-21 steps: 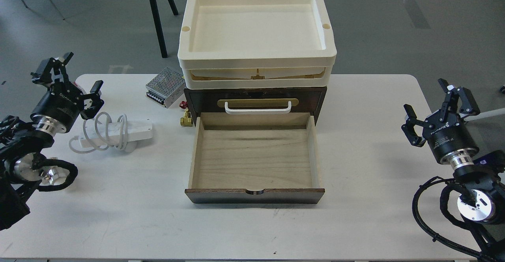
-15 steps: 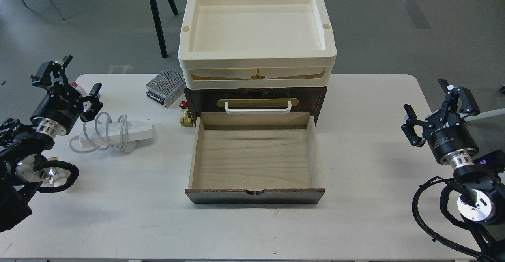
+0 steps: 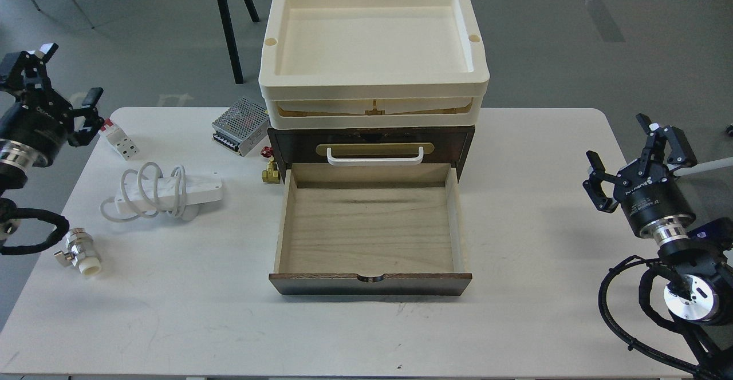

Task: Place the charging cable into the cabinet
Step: 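Raise the left gripper and move it toward the coiled white cable, then lower the left gripper onto the white cable's plug block and close it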

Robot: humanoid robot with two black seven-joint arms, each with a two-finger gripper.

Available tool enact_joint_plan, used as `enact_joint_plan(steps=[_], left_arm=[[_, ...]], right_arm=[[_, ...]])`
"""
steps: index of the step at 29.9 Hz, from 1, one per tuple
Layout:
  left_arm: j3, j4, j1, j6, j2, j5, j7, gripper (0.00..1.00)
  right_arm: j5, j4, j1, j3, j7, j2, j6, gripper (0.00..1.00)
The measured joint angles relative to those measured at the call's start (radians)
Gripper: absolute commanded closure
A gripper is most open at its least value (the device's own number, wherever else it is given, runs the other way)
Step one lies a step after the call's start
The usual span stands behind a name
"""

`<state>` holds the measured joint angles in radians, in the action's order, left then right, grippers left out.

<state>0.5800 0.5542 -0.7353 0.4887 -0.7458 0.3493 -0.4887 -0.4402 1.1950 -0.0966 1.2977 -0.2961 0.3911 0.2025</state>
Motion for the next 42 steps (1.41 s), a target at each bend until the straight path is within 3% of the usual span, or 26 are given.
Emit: enact_joint_plan(steps=[7,15,27,38,42], left_arm=[[-0.008,0.033,-0.22,0.0,-0.042,0.61,0.0,0.01],[-0.082,0.207,-0.241,0.0,-0.039,1.223,0.0,0.01],[-0.571,0.198,-0.226,-0.01,-0.029,1.282,0.0,0.01],[-0.607,0.058,-0.175,-0.065,0.029,1.258,0.0,0.03],[-0.61,-0.008,-0.171,-0.1,0.075,1.226,0.0,0.18]], right_arm=[[0.0,0.0,0.0,0.0,0.0,0.0,0.0,0.01],[0.0,0.0,0.0,0.001,0.0,0.001,0.0,0.01],[0.0,0.0,0.0,0.002,0.0,0.001,0.0,0.01],[0.0,0.0,0.0,0.002,0.001,0.0,0.0,0.01],[0.0,0.0,0.0,0.002,0.0,0.0,0.0,0.01]])
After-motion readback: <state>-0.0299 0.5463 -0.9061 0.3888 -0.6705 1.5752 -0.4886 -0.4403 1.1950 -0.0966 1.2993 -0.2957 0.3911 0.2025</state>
